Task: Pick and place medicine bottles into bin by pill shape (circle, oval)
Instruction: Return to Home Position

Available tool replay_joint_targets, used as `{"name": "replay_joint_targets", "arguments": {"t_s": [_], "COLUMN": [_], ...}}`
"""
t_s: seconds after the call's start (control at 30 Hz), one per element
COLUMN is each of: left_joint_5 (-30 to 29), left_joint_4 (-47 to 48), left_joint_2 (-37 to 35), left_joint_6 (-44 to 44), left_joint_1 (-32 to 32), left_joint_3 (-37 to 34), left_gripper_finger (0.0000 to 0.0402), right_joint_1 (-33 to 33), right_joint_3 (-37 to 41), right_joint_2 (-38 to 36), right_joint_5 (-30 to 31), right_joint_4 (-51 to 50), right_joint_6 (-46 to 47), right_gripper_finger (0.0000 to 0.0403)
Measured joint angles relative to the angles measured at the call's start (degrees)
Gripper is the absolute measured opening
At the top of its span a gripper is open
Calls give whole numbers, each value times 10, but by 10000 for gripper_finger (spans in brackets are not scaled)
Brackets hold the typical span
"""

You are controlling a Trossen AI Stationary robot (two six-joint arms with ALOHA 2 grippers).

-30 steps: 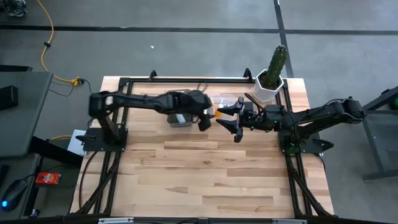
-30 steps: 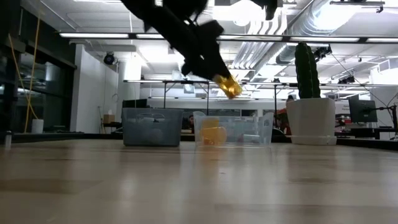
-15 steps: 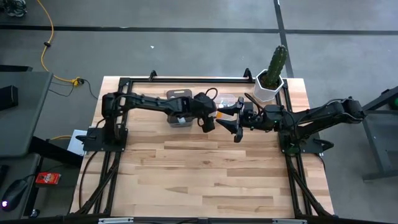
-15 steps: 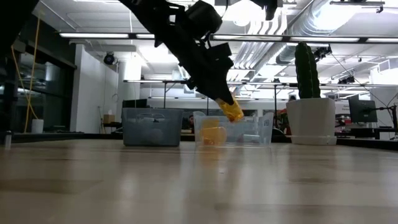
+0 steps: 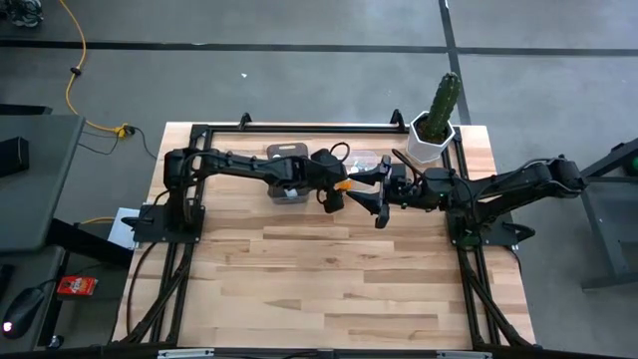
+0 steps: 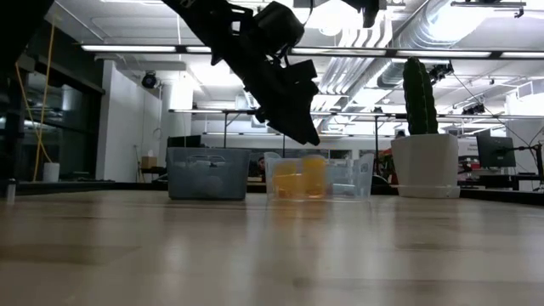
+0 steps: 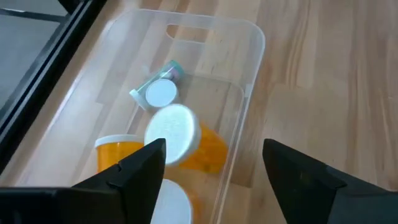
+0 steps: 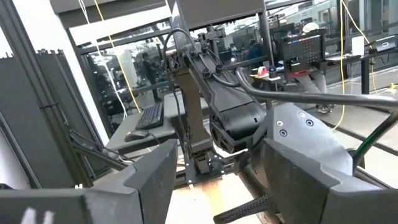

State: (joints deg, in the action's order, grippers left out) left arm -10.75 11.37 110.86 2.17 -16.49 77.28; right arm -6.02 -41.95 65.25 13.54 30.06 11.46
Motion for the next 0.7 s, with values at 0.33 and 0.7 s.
{"name": "replay_joint_targets", "arguments": {"t_s": [0.33,0.7], "left_joint_5": [-18,44], "left_joint_4": [42,-32], "left_joint_2": [-103,-386], "left_joint_6": [50,-52], "left_joint_1": [-7,-13], "left_joint_3": [-1,-109], "left_gripper_finger": [264,264], "right_joint_1": [0,0], "right_joint_3": [0,0], "right_joint_2": [0,0], "right_joint_5": [0,-1], "right_joint_4": [0,-6], "right_joint_6": [0,0], "right_gripper_finger": [226,226]}}
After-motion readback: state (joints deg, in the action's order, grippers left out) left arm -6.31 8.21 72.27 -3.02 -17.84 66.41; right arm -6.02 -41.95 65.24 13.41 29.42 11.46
